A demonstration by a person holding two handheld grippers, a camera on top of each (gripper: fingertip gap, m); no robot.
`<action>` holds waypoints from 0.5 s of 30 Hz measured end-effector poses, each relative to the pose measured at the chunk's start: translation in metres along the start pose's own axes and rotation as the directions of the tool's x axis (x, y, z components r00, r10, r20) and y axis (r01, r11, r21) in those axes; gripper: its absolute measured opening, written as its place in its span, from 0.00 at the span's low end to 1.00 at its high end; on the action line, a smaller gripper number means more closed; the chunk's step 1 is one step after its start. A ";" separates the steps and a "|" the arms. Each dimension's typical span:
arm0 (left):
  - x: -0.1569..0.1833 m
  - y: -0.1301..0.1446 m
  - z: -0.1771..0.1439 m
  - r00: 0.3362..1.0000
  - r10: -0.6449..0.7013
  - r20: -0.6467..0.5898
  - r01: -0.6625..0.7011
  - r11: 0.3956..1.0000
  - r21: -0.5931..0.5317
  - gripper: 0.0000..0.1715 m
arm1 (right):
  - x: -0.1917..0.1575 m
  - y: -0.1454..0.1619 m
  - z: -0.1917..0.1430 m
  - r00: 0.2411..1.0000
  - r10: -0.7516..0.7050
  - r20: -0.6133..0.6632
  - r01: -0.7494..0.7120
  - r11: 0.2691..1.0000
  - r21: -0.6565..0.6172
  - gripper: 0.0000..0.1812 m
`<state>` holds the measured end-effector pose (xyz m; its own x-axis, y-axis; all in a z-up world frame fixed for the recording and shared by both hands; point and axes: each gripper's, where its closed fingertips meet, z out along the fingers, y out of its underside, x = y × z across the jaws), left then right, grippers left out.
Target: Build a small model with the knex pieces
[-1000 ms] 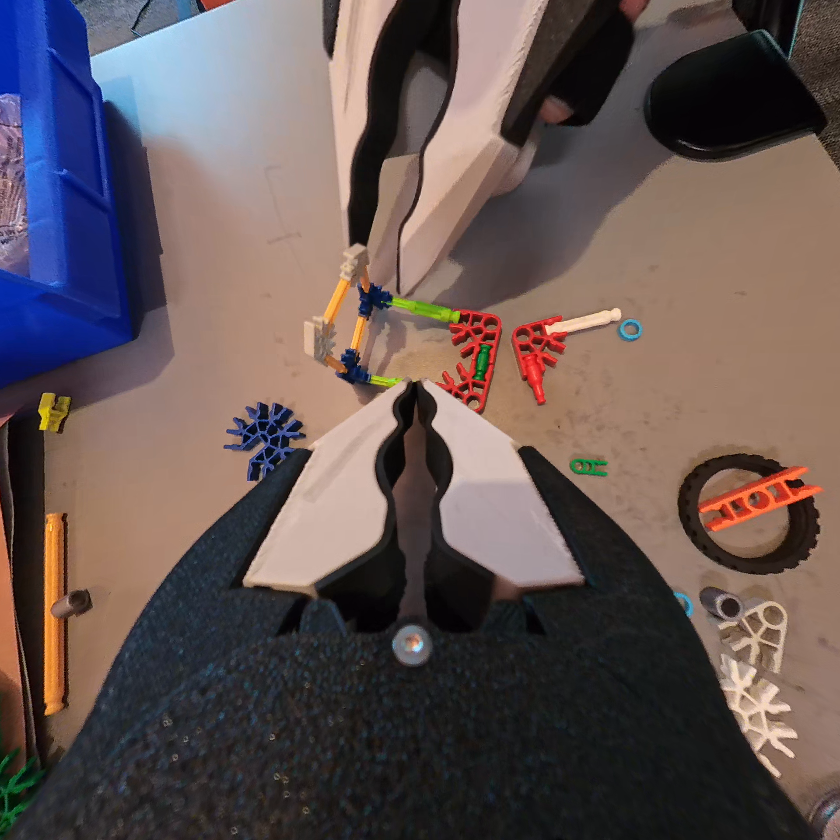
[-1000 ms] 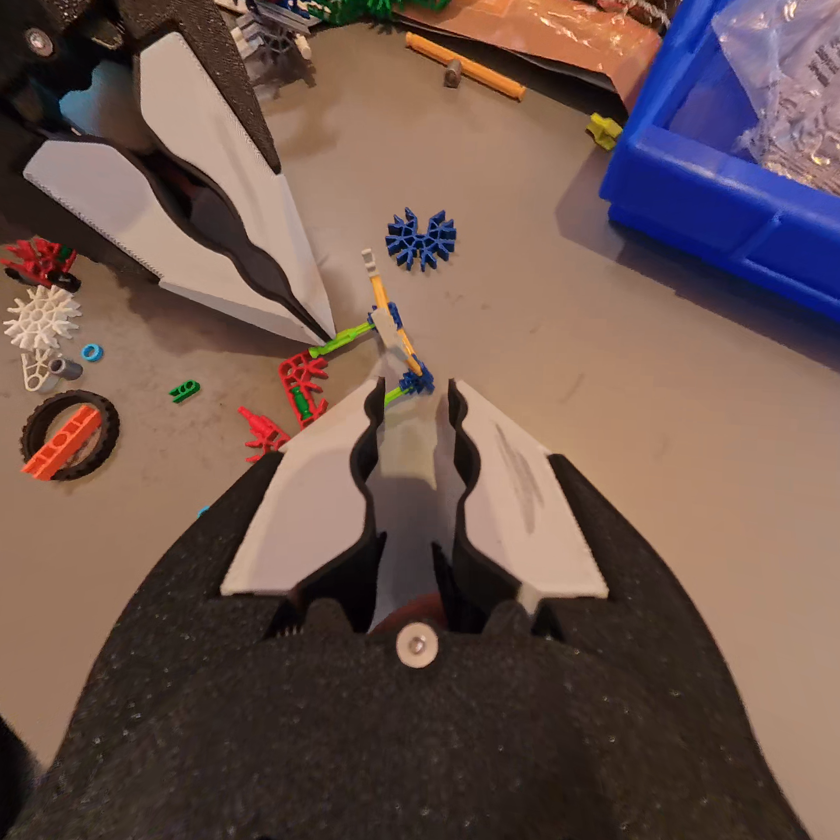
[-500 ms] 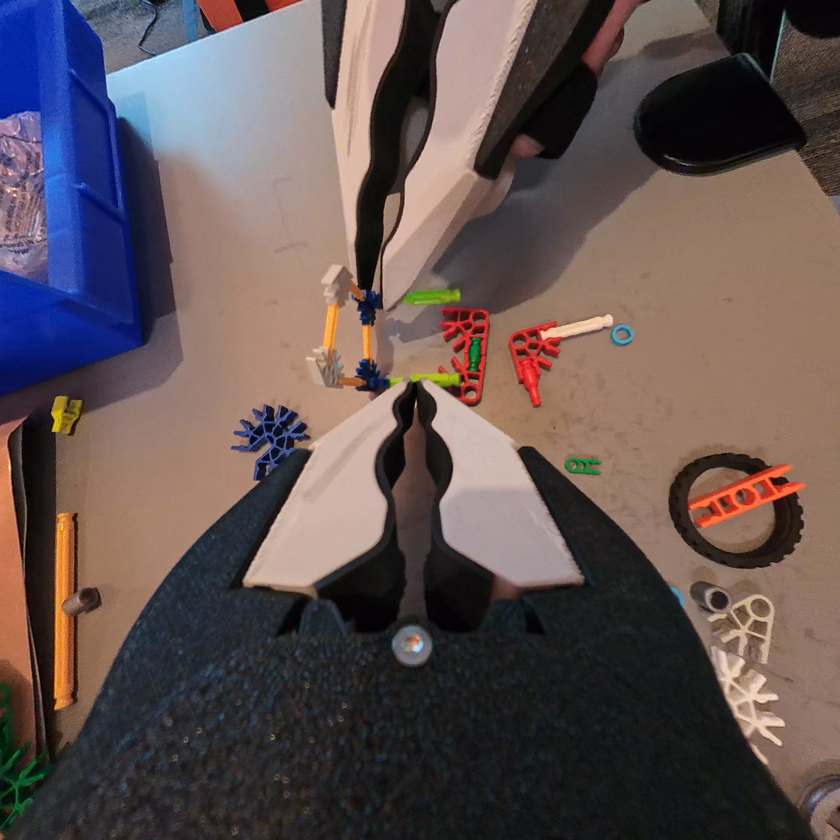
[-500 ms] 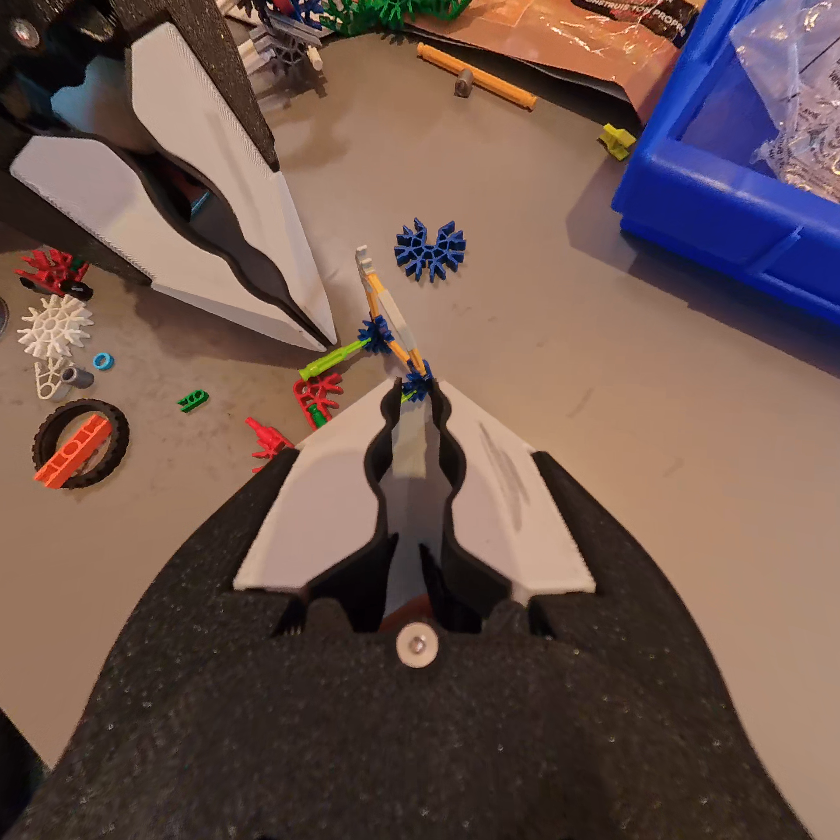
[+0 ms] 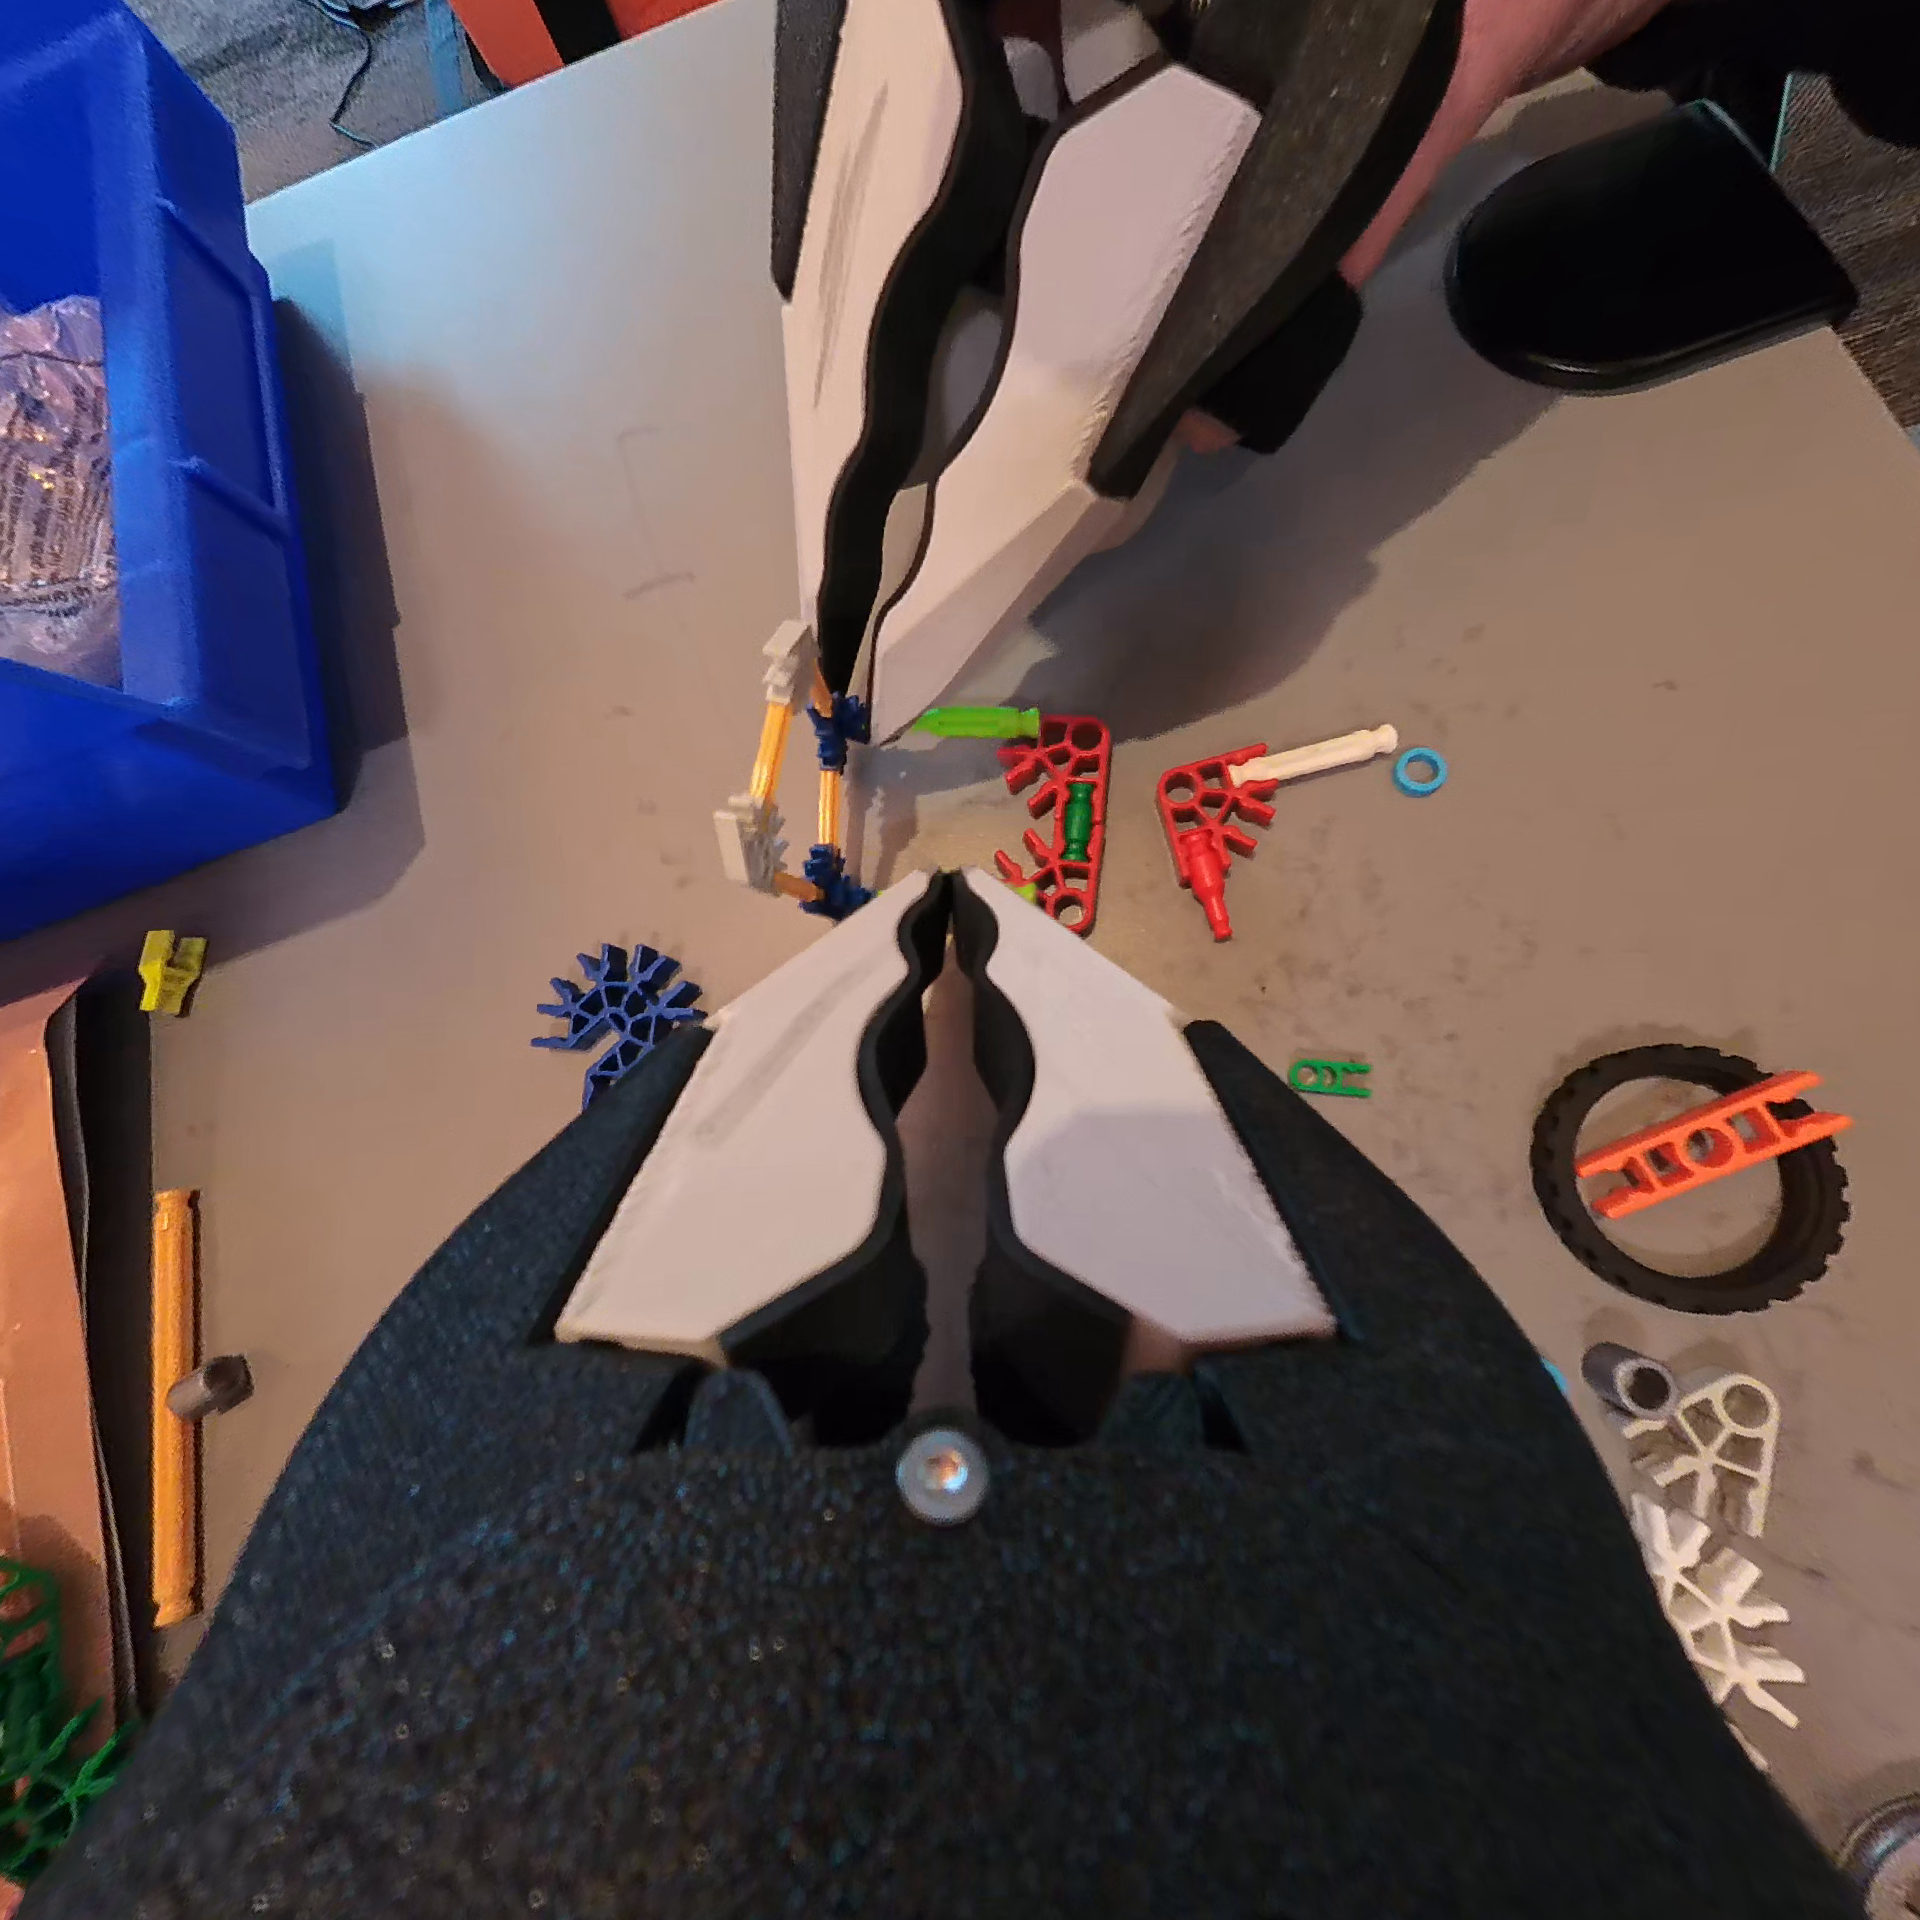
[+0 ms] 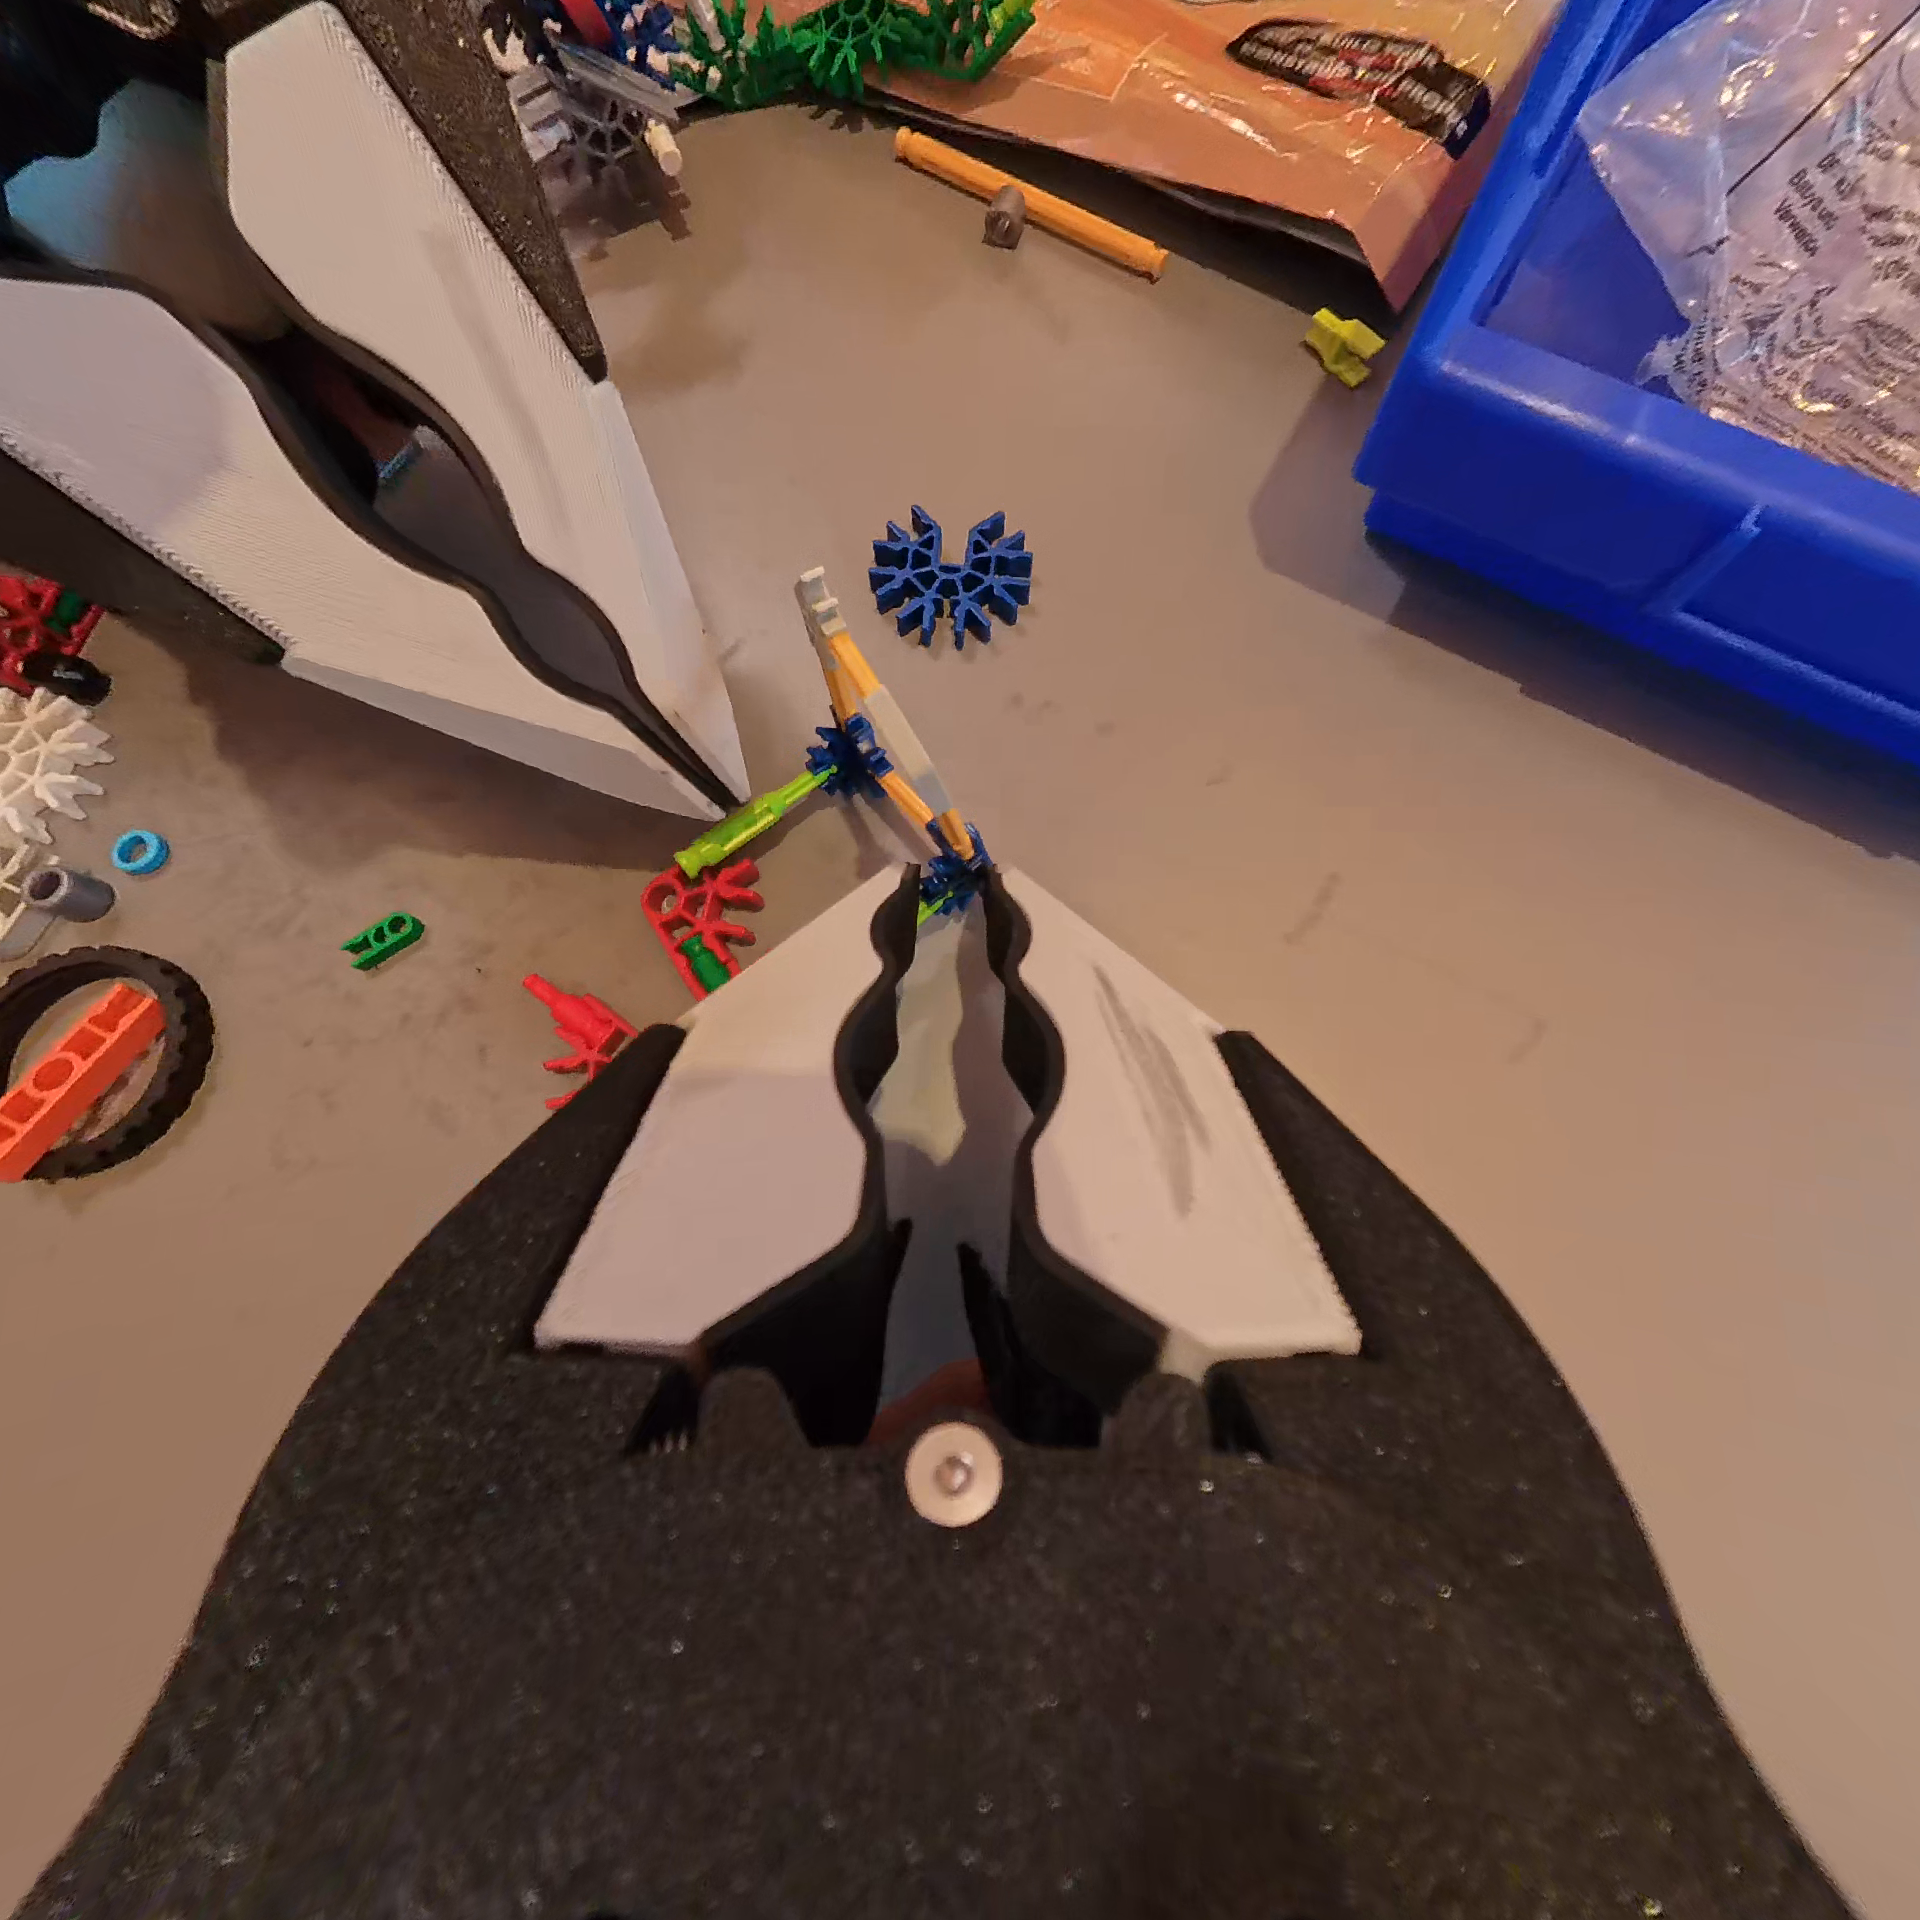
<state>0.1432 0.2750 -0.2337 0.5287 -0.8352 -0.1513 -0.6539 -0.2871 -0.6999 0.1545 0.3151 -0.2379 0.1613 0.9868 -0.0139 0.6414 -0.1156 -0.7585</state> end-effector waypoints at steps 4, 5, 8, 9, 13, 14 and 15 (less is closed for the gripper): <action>0.003 -0.002 0.000 1.000 0.007 -0.012 -0.007 1.000 0.005 0.00 | 0.002 0.002 0.001 0.999 -0.015 -0.034 0.015 1.000 0.001 0.06; 0.004 -0.002 0.001 1.000 0.010 -0.014 -0.010 1.000 -0.001 0.00 | 0.002 0.003 0.001 0.999 -0.016 -0.037 0.016 1.000 0.001 0.06; 0.006 0.003 0.004 1.000 0.015 -0.016 -0.015 1.000 -0.028 0.00 | 0.002 0.004 0.001 0.999 -0.009 -0.034 0.009 1.000 -0.002 0.07; 0.006 0.005 0.005 1.000 0.016 -0.016 -0.016 0.999 -0.031 0.00 | 0.002 0.004 0.001 0.999 -0.008 -0.035 0.008 1.000 -0.004 0.07; 0.004 0.007 0.006 1.000 0.016 -0.004 -0.016 0.999 -0.042 0.00 | 0.001 0.004 -0.003 1.000 0.000 -0.031 0.000 1.000 0.002 0.11; 0.004 0.007 0.006 1.000 0.016 -0.004 -0.016 0.999 -0.042 0.00 | 0.002 0.004 -0.005 0.999 -0.001 -0.038 0.001 1.000 0.004 0.11; 0.004 0.007 0.006 1.000 0.016 -0.004 -0.016 0.999 -0.042 0.00 | 0.003 0.004 -0.008 0.999 0.001 -0.044 -0.001 1.000 0.005 0.11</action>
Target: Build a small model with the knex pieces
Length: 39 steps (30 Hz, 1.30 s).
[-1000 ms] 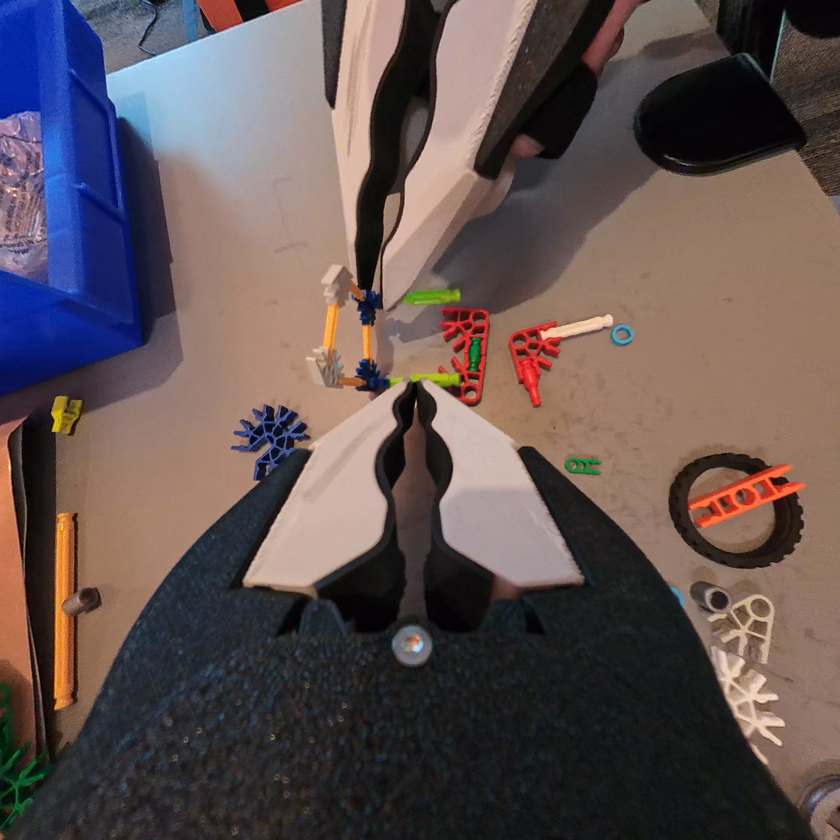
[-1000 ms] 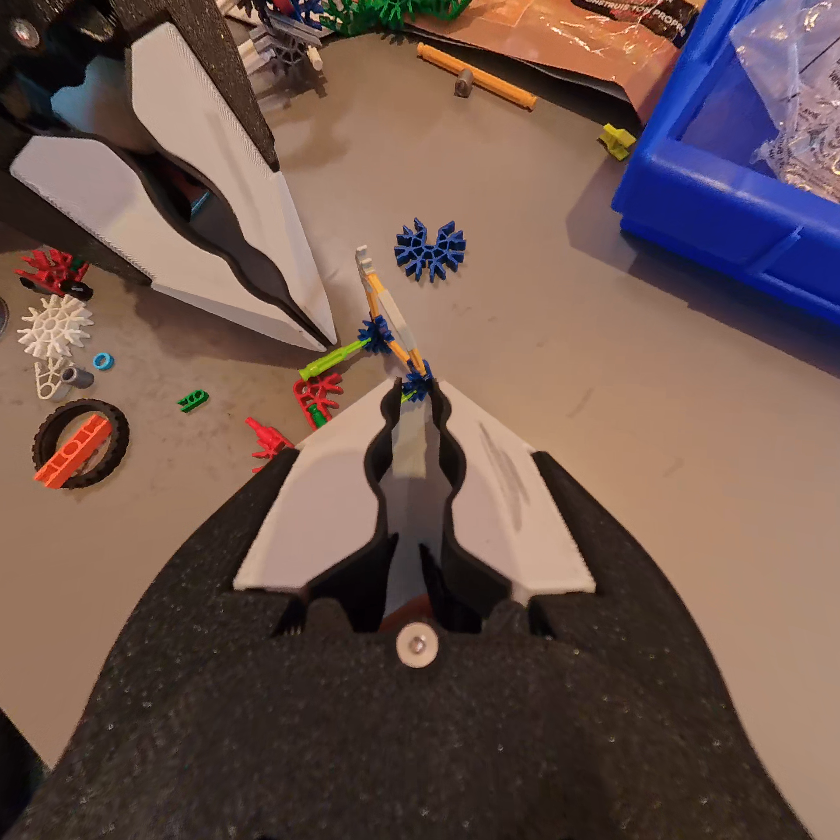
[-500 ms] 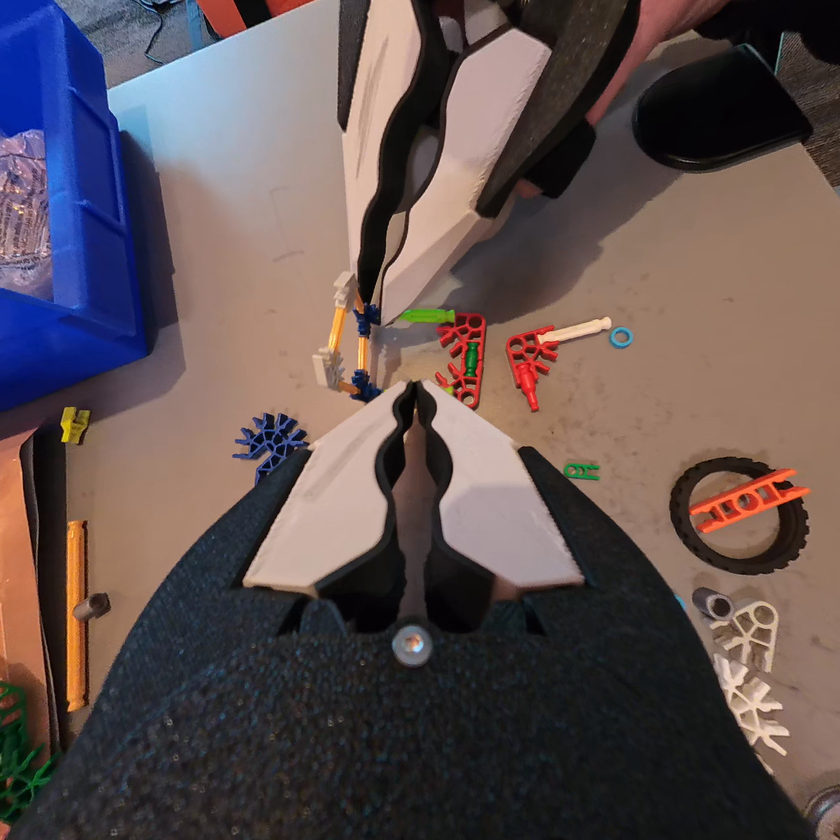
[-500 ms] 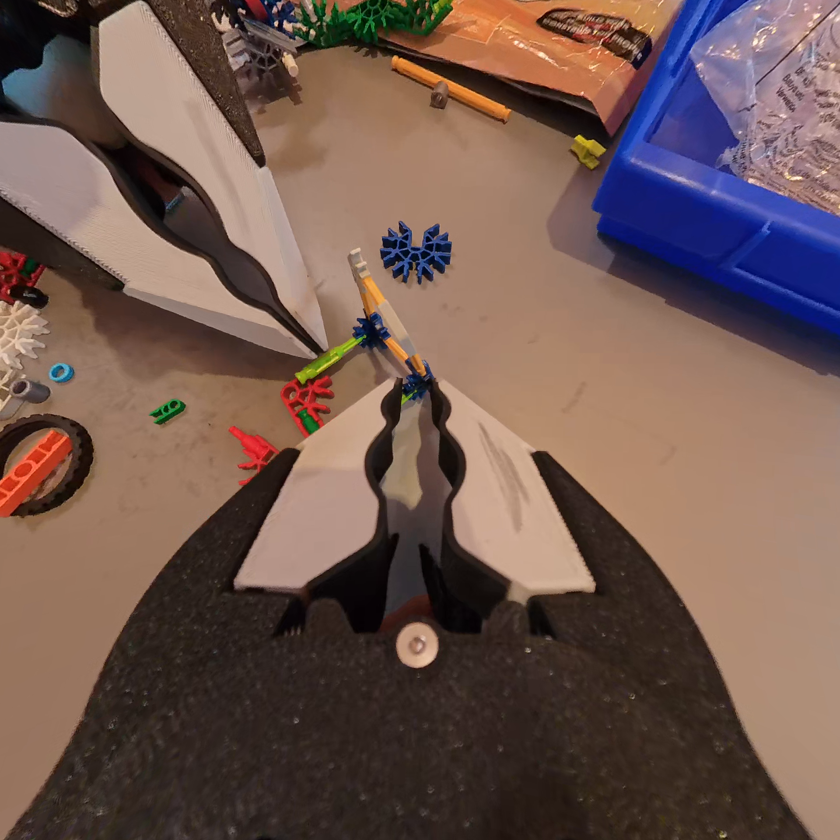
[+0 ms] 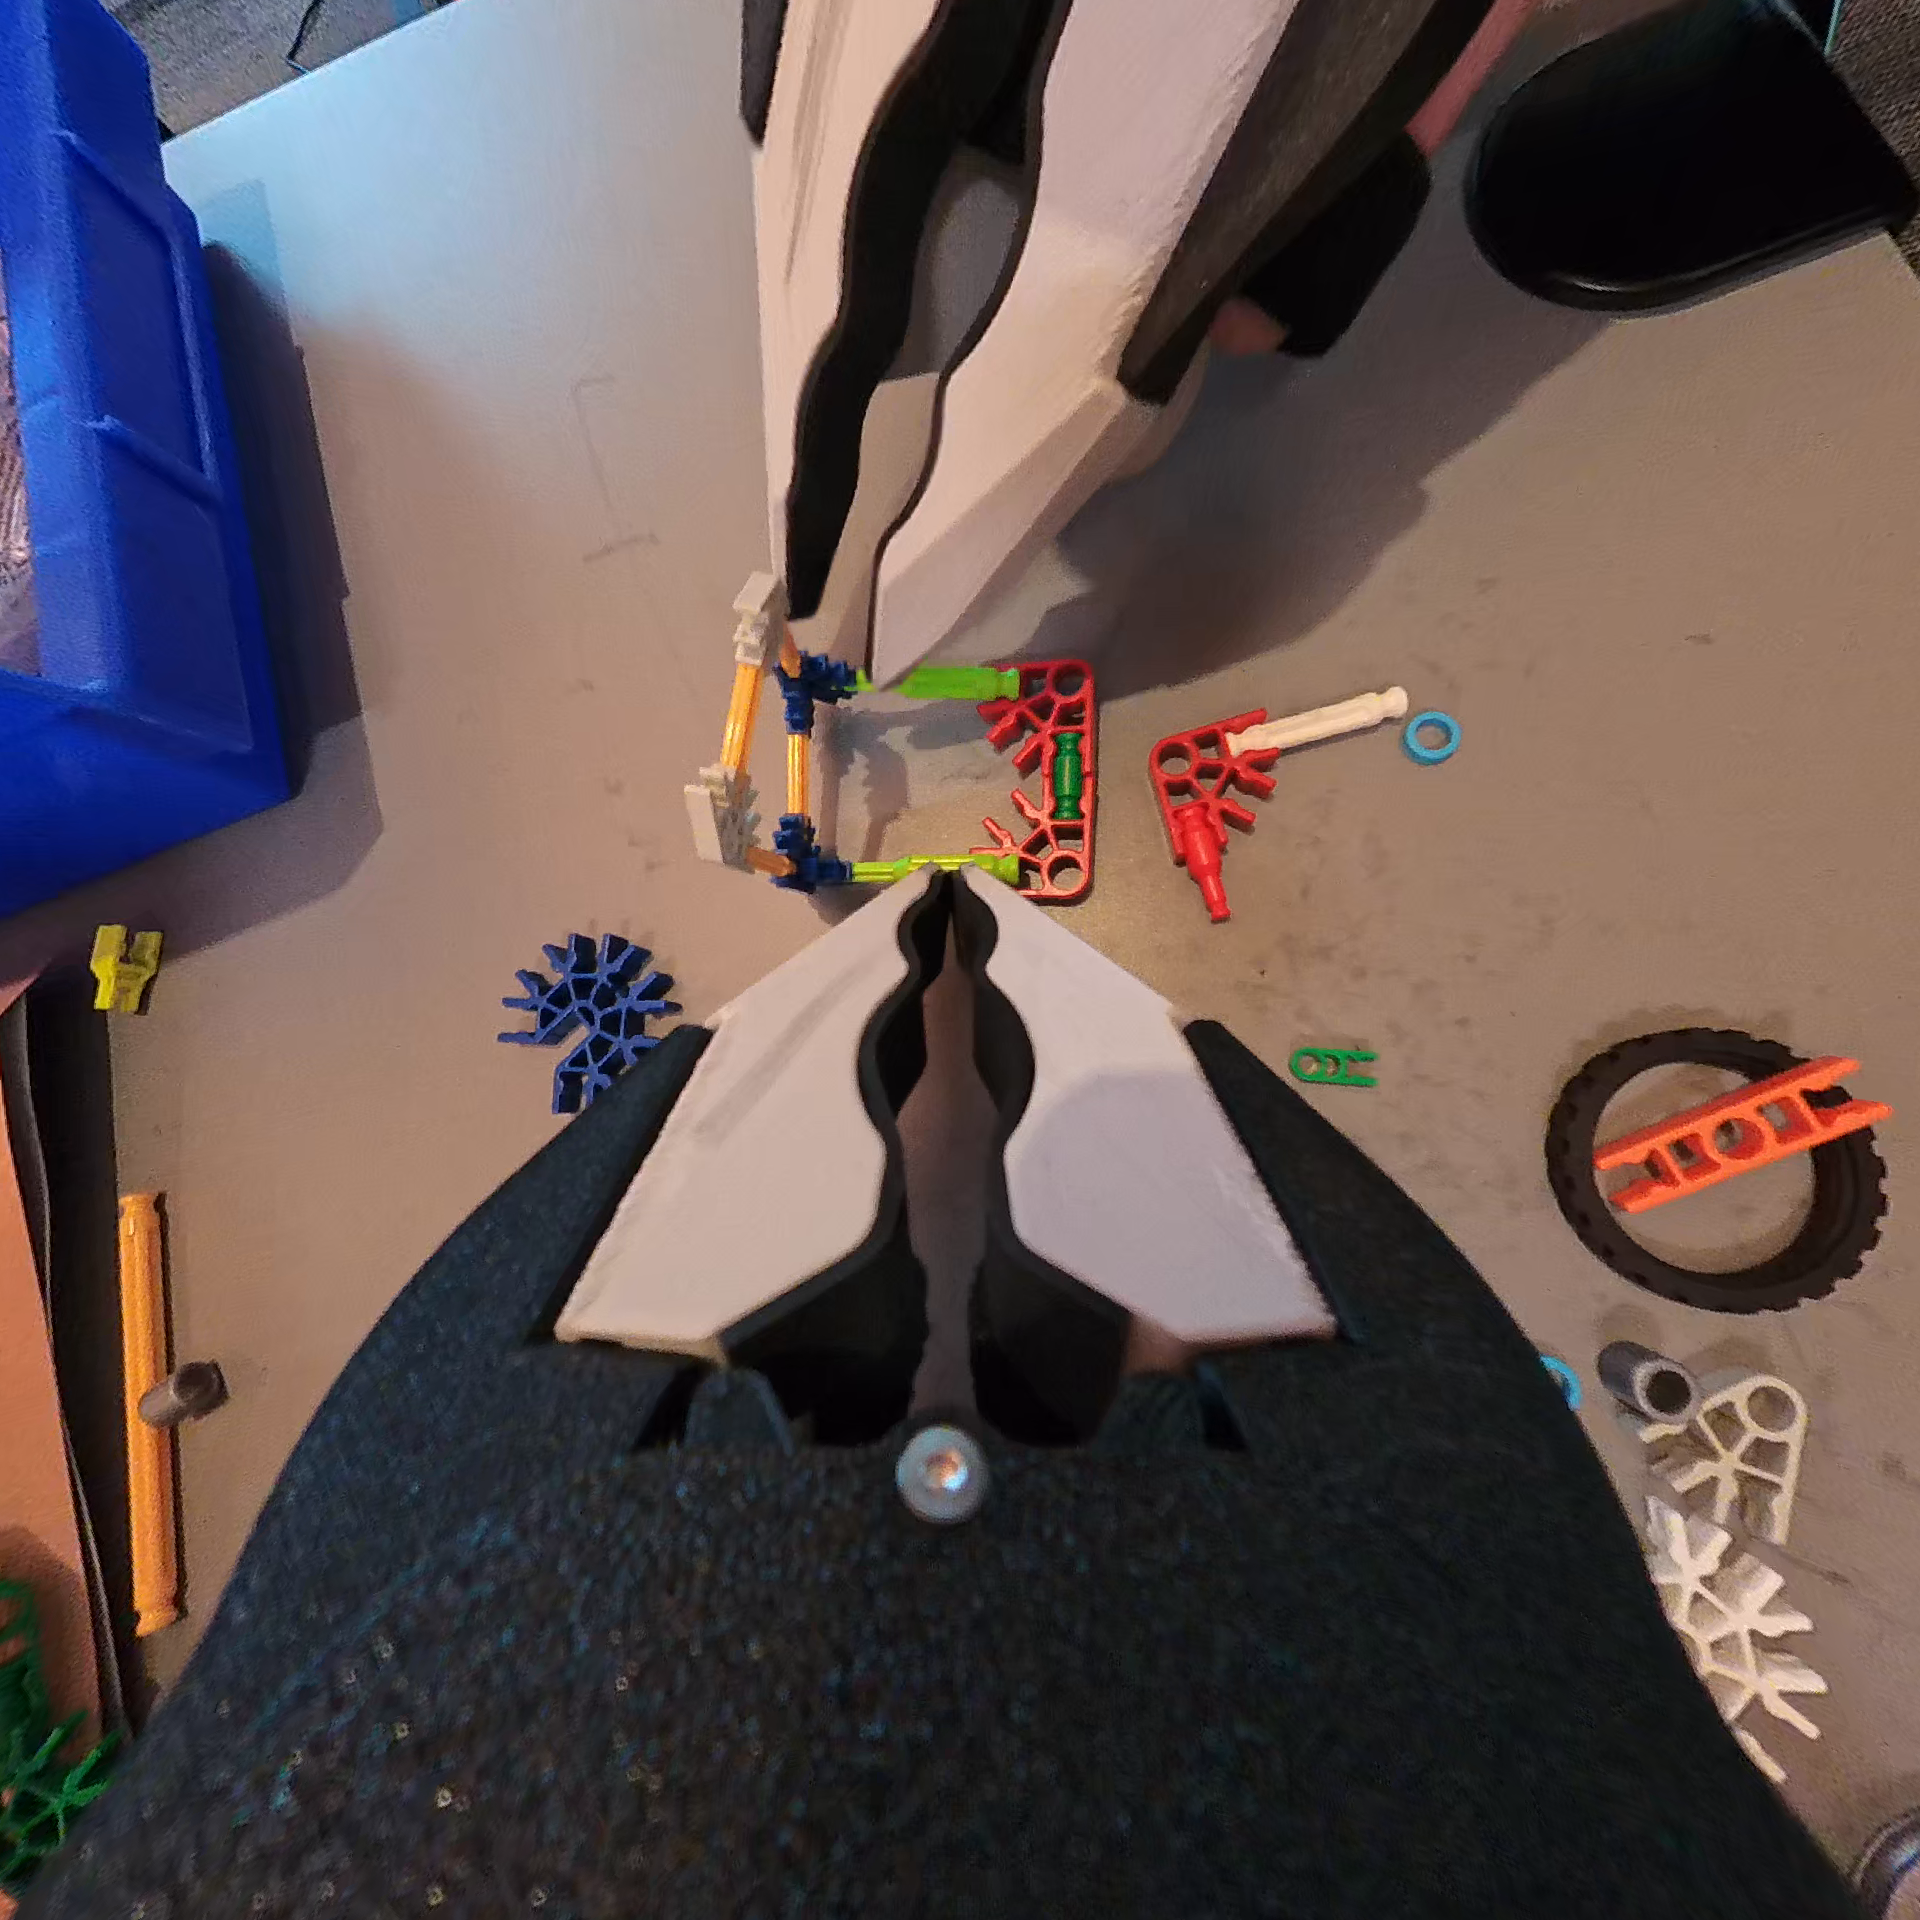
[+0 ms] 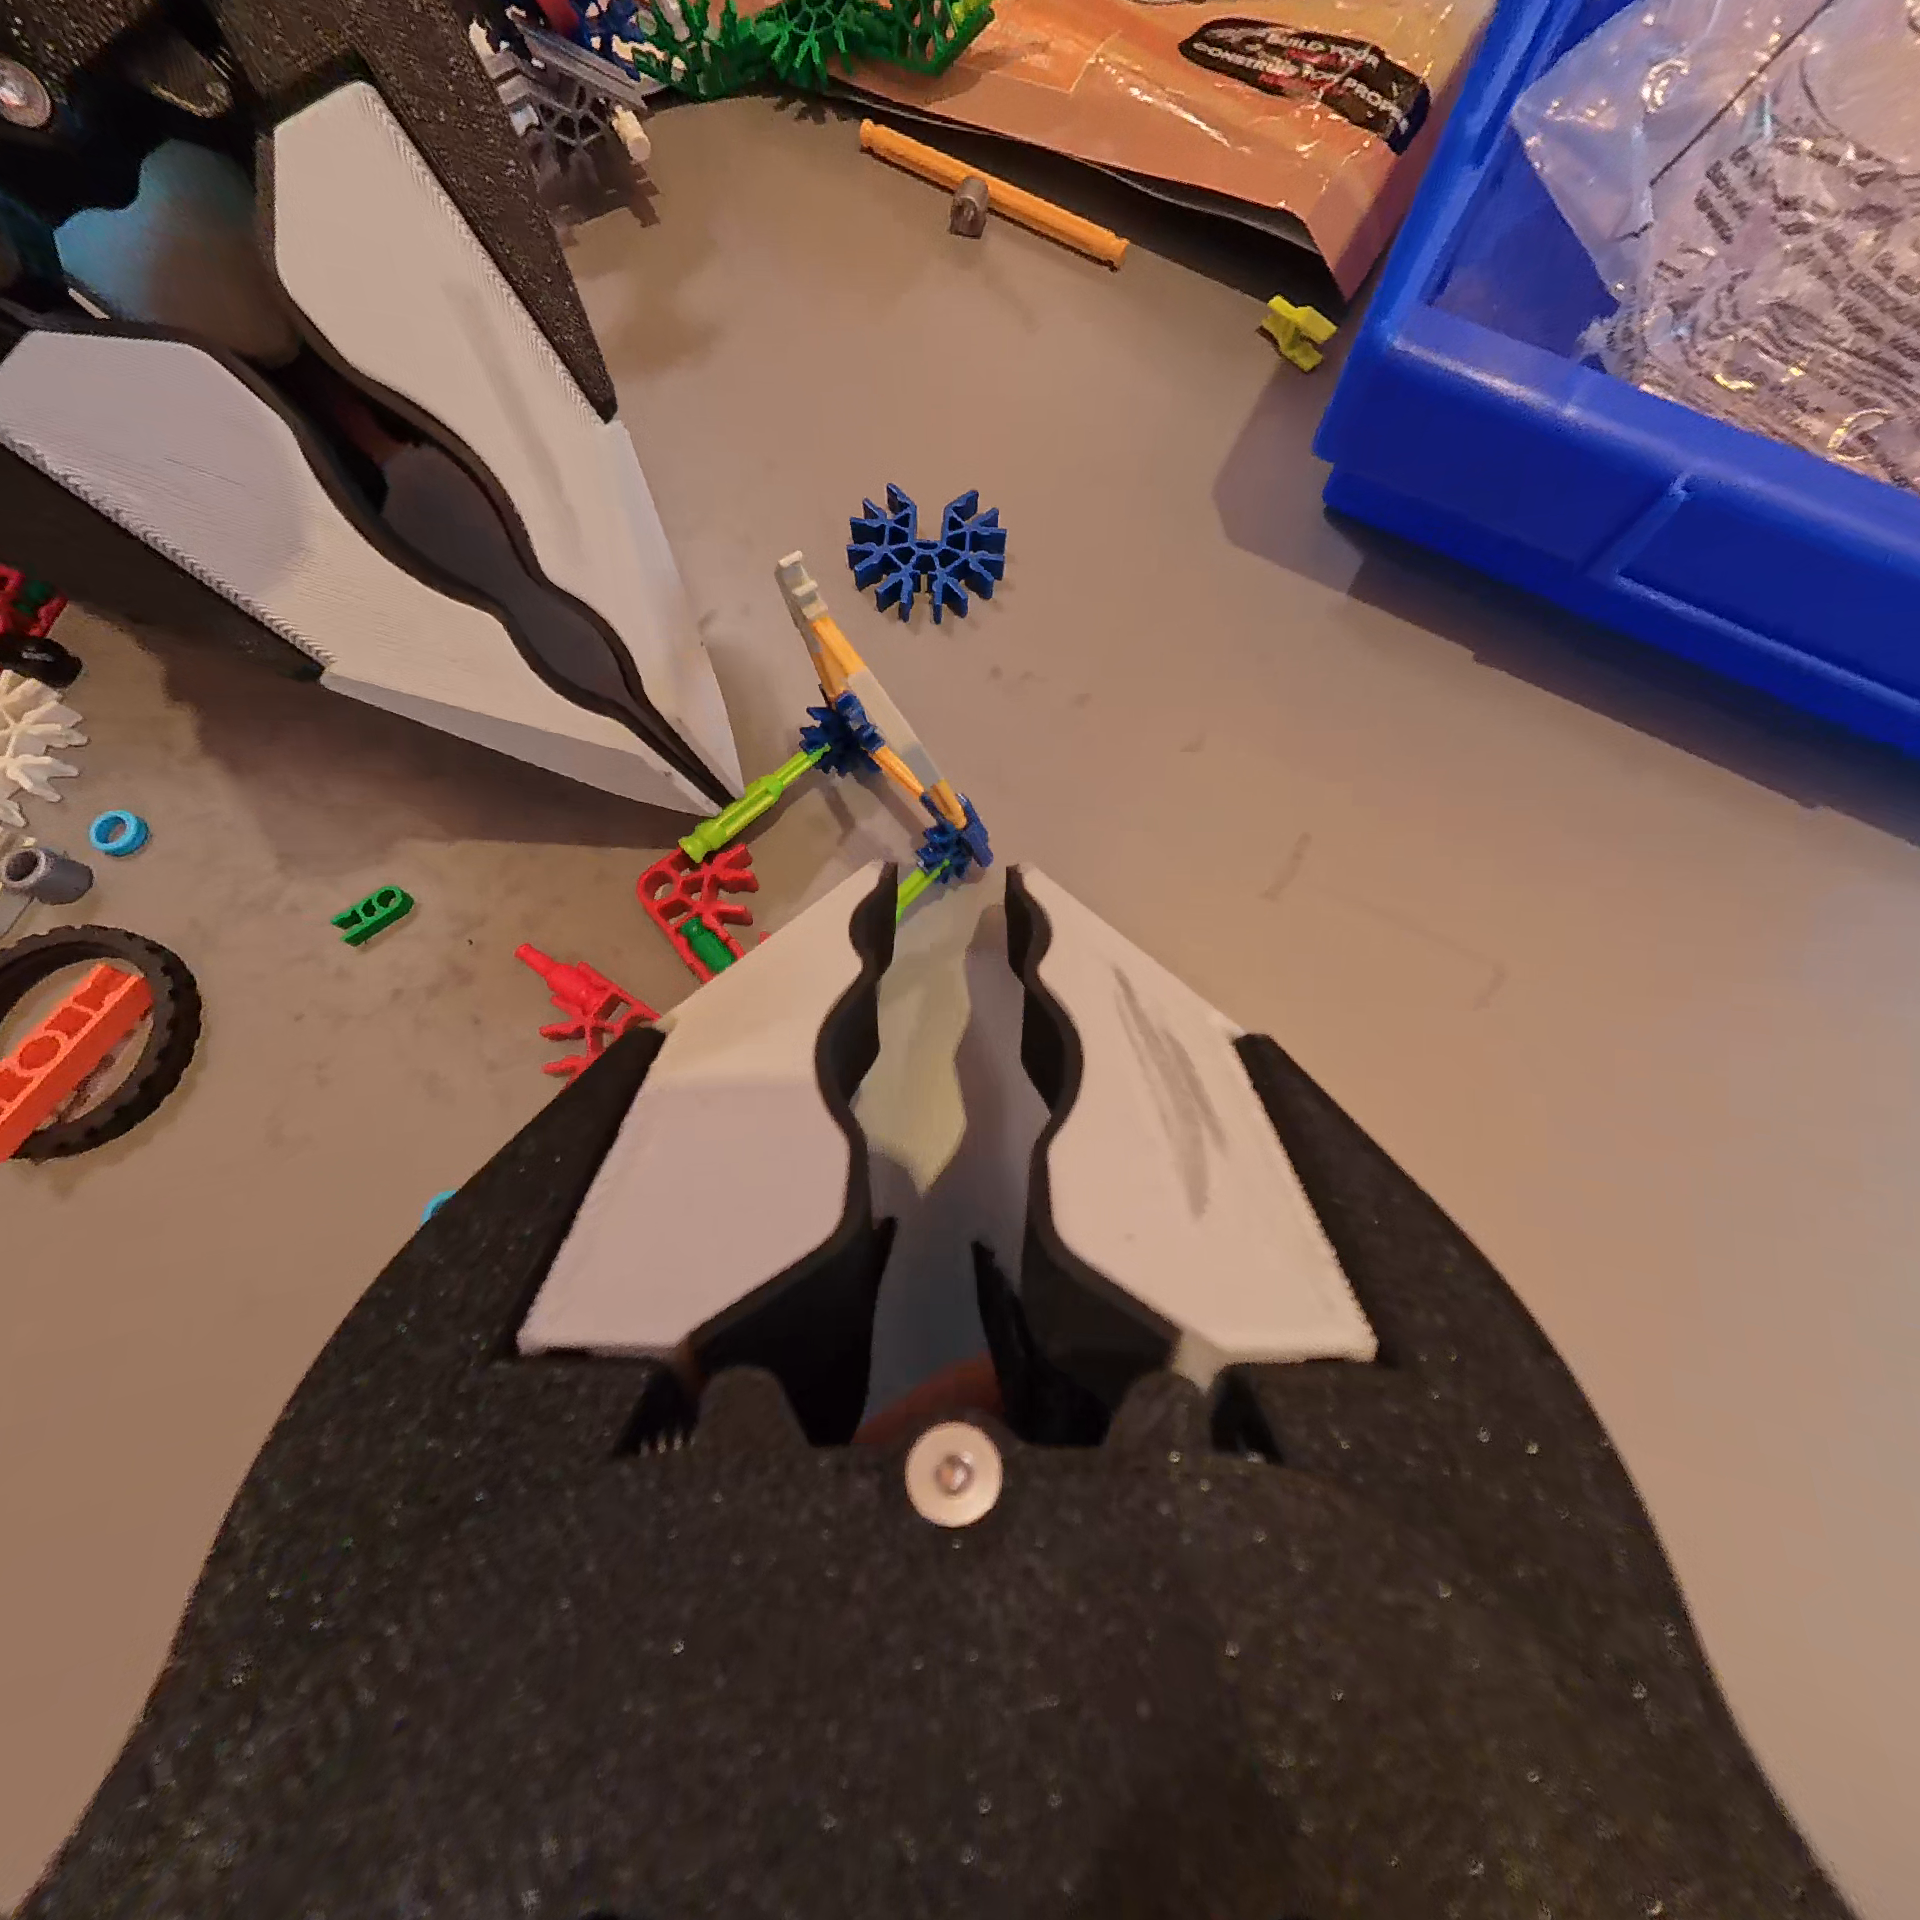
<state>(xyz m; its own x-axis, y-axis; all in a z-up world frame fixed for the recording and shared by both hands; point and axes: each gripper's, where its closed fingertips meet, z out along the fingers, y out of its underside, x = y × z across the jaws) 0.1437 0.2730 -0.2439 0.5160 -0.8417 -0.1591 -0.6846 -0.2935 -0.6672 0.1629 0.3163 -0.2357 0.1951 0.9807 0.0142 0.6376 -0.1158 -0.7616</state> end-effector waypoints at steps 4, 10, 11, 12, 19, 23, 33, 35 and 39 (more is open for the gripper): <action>0.000 -0.001 0.001 1.000 0.003 0.001 -0.003 1.000 0.001 0.00 | -0.001 0.001 -0.012 0.999 -0.035 -0.016 0.035 0.999 -0.023 0.08; 0.000 -0.001 0.001 1.000 0.015 0.010 -0.015 1.000 -0.008 0.00 | -0.017 0.012 -0.012 0.994 -0.089 0.063 0.094 0.993 -0.077 0.00; 0.000 -0.001 0.001 1.000 0.017 0.011 -0.017 1.000 -0.008 0.00 | -0.019 0.014 -0.010 0.993 -0.095 0.069 0.101 0.991 -0.085 0.00; -0.001 -0.001 0.001 1.000 0.017 0.015 -0.017 1.000 -0.009 0.00 | -0.021 0.016 -0.009 0.992 -0.098 0.075 0.105 0.990 -0.091 0.00; 0.000 0.000 0.002 1.000 0.014 0.009 -0.014 1.000 -0.007 0.00 | -0.023 0.011 -0.011 0.990 -0.125 0.061 0.130 0.986 -0.099 0.00; -0.001 -0.002 0.003 1.000 0.010 0.012 -0.010 1.000 0.001 0.00 | -0.025 0.016 -0.008 0.987 -0.145 0.069 0.154 0.976 -0.152 0.00; -0.001 -0.004 -0.001 0.999 0.027 0.019 -0.027 1.000 -0.001 0.00 | -0.025 0.016 -0.007 0.981 -0.187 0.057 0.194 0.966 -0.171 0.00; -0.002 -0.013 -0.006 0.999 0.028 0.028 -0.028 0.999 0.032 0.00 | -0.026 0.017 -0.007 0.980 -0.190 0.058 0.198 0.965 -0.172 0.00; 0.003 -0.015 -0.002 0.998 0.050 0.024 -0.051 0.999 0.015 0.00 | -0.026 0.017 -0.007 0.979 -0.193 0.057 0.201 0.964 -0.175 0.00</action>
